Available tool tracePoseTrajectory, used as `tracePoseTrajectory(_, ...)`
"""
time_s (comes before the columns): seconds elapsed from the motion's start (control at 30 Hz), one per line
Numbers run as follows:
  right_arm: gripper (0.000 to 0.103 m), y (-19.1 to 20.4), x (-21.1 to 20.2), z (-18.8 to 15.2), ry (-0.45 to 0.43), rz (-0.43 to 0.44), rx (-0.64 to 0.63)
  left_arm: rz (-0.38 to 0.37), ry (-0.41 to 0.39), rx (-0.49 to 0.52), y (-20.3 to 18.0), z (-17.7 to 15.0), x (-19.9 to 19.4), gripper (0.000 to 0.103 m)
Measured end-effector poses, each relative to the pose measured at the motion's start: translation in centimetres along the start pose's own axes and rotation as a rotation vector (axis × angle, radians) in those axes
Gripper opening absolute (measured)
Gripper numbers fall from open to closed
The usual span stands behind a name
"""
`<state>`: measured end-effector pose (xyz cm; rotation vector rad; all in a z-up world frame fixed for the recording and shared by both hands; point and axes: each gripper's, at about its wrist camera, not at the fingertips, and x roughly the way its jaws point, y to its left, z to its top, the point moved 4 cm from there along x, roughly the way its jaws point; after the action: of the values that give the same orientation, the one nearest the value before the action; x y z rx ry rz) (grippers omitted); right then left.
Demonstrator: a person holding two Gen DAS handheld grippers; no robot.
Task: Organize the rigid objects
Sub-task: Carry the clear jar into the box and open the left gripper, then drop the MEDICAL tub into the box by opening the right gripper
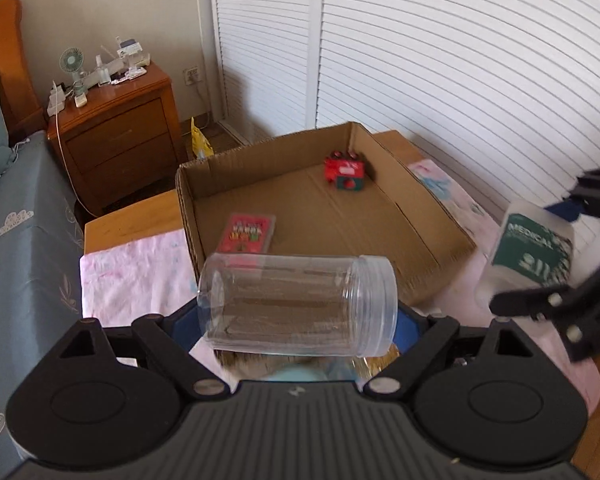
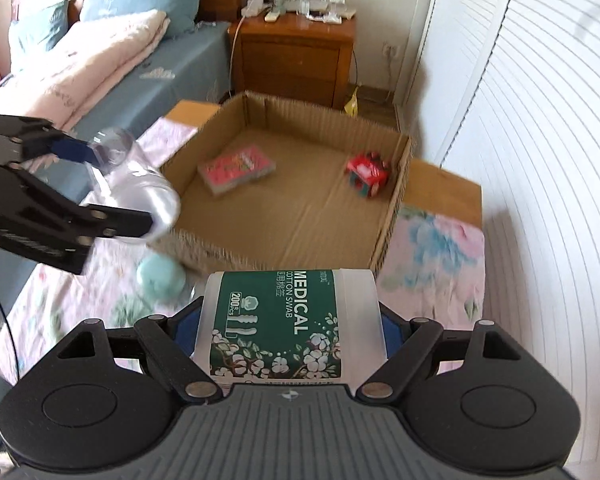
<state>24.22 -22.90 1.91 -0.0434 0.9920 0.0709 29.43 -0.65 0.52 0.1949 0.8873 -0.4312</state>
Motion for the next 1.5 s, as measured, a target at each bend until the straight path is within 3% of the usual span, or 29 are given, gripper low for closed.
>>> tracePoseTrajectory(0.17,0.086,-0.4,0.9,1.9,-0.021,-0.013,0.008,0.015,0.01,-0.028,0.3,0.9,2.5,0.092)
tracePoseTrajectory(0.33,0.086,-1.0,1.9,3.4,-0.009,-0.023,0.027,0.084,-0.013,-0.054,1.6,0.5,3.1,0.093)
tracePoseTrajectory(0.6,0.086,-0.1,3.9,6.2,0.025,-0.05,-0.007,-0.014,-0.011,-0.038,1.3,-3.1,-0.1,0.093)
tracePoseTrajectory(0.9,0.087,1.5,7.7,9.4,0.078,-0.084,-0.058,-0.059,-0.038,0.025,-0.3,-7.8,-2.3,0.093)
tracePoseTrajectory(1.0,0.103,1.7,8.0,9.9,0.061,-0.092,-0.05,-0.05,-0.054,0.021,-0.1,-8.5,-2.6,0.093)
tracePoseTrajectory(1.3,0.103,2.1,6.4,8.1,0.076,-0.121,-0.051,-0.054,-0.052,0.006,0.2,-9.7,-3.1,0.093)
tracePoseTrajectory(1.5,0.103,2.6,4.0,4.7,0.069,-0.115,0.002,-0.037,-0.058,-0.012,-0.3,-10.7,-3.7,0.096)
